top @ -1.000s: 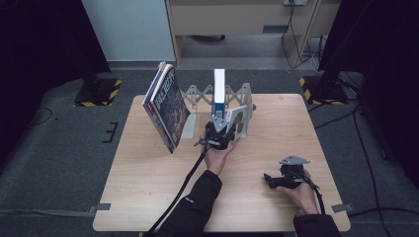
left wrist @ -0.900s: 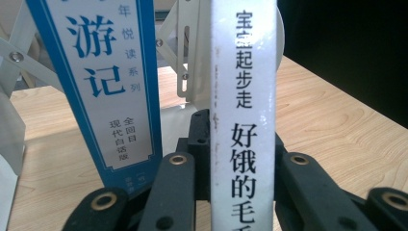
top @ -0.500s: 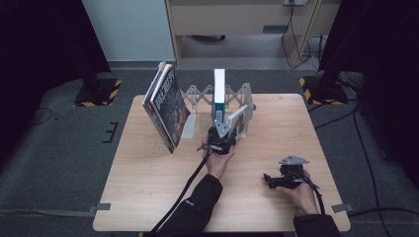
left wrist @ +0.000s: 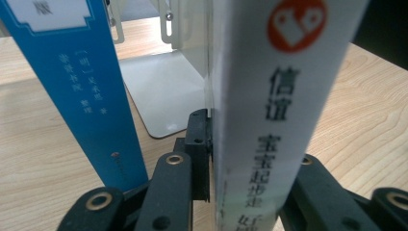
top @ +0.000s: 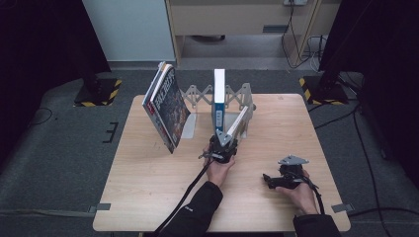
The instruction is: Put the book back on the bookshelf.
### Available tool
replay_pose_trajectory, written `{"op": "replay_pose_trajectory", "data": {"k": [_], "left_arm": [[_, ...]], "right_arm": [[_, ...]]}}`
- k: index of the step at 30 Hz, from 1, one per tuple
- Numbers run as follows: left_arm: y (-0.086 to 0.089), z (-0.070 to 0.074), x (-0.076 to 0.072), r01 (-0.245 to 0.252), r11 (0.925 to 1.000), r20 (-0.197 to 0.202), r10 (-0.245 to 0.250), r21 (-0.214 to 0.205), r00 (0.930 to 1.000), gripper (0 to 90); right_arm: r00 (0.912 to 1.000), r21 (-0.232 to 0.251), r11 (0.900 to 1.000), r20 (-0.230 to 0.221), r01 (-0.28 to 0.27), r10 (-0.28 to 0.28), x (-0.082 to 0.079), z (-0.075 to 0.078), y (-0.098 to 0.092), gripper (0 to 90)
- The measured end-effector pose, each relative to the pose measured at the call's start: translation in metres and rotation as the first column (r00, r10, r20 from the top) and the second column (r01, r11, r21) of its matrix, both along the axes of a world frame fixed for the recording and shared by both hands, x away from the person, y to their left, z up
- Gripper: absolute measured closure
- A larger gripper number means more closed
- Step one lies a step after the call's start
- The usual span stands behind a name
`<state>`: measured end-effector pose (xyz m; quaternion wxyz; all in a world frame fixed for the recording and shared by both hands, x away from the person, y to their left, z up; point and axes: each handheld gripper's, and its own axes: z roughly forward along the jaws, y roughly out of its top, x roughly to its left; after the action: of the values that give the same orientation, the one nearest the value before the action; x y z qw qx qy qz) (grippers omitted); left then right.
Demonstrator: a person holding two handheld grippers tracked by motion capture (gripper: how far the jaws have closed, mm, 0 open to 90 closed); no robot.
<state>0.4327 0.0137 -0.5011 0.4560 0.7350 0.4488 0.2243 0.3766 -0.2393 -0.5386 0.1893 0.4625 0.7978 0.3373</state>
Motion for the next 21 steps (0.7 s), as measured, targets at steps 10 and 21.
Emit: {"op": "replay_pose_trajectory", "data": {"k": [10, 21], "left_arm": [[-0.002, -0.011, 0.0, 0.012, 0.9999, -0.012, -0.011, 0.01, 0.9999, 69.8], [0.008, 0.0, -0.013, 0.075, 0.9971, 0.023, -0.075, -0.009, 0.9969, 61.9]], "right_arm": [[1.0, -0.003, 1.0, 0.001, -0.005, 0.005, 0.0, 0.0, 0.0, 5.5], [1.0, 0.0, 1.0, 0.0, -0.001, 0.001, 0.0, 0.0, 0.0, 5.5]]}}
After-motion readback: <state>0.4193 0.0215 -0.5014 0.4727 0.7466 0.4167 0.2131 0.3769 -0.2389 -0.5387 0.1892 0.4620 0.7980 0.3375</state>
